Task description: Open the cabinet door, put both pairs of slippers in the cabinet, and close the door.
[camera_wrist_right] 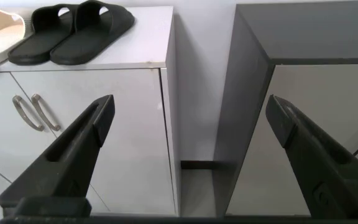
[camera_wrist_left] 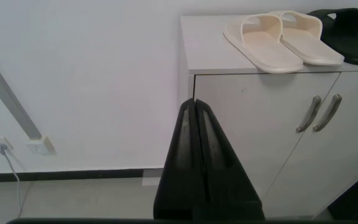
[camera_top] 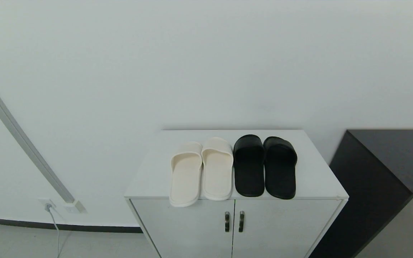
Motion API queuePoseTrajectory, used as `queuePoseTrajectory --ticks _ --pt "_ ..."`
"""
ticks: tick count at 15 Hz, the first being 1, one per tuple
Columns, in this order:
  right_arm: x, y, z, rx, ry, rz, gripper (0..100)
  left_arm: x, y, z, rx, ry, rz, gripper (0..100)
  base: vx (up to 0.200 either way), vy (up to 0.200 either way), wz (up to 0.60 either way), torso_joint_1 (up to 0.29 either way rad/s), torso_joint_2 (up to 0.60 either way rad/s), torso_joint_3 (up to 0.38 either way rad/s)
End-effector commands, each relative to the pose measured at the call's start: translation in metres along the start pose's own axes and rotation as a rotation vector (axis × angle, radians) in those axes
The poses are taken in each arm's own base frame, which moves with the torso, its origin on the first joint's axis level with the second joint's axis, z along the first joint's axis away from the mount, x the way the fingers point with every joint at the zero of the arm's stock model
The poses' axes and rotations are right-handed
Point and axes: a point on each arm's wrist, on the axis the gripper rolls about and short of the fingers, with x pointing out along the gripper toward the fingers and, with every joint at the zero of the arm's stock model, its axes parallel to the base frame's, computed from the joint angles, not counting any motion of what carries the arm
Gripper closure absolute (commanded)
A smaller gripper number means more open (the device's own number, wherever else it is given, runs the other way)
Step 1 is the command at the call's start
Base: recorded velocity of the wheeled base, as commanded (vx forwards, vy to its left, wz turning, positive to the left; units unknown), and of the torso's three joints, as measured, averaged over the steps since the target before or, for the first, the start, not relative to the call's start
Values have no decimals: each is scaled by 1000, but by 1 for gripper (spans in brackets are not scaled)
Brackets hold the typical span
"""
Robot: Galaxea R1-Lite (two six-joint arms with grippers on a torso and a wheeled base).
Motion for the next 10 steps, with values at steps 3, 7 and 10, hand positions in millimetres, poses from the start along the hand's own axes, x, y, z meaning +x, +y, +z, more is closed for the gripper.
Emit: queuePoseTrajectory --ticks 3,7,10 --pt "0 0 0 0 1 11 0 0 0 0 0 0 0 100 0 0 0 0 0 0" --pt "0 1 0 0 1 26 0 0 0 0 0 0 1 100 0 0 0 0 0 0" --pt "-2 0 9 -32 -45 -2 0 0 0 0 0 2 0 100 0 0 0 0 0 0"
